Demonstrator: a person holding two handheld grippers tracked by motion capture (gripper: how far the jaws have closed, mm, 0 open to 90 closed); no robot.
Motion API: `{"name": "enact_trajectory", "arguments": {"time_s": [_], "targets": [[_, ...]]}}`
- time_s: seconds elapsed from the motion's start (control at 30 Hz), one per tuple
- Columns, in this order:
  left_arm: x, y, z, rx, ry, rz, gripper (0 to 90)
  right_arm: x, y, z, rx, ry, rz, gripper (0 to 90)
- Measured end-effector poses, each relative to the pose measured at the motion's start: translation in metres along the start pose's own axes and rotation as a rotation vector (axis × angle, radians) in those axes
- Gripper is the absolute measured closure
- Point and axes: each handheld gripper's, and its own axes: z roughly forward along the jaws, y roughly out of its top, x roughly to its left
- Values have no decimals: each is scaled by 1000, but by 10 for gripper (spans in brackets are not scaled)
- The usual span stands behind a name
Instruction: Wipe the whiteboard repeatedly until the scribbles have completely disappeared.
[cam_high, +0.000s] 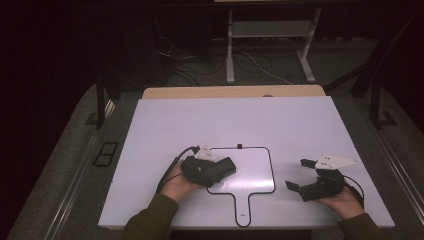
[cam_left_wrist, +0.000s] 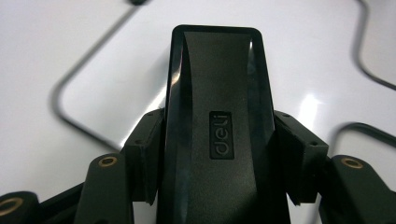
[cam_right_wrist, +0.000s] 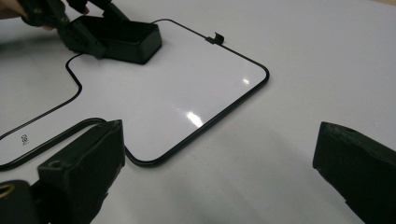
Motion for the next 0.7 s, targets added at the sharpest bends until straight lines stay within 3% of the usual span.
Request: {"name": "enact_trajectory", "arguments": {"time_s": [0.17, 0.23, 0.5, 0.57, 0.7], "targets": [[-20, 1, 2, 12, -44, 50, 392, 0, 0, 0, -1, 0, -2, 13], [-15, 2, 2, 10, -48, 42, 392, 0, 0, 0, -1, -1, -5, 13], [18, 6, 5, -11, 34, -27, 392, 1, 0, 1, 4, -3, -4, 13], [16, 6, 5, -11, 44, -24, 393, 1, 0, 1, 4, -3, -5, 13], [3, 4, 3, 2, 7, -1, 392, 1, 0, 1, 2, -4, -3, 13]]}}
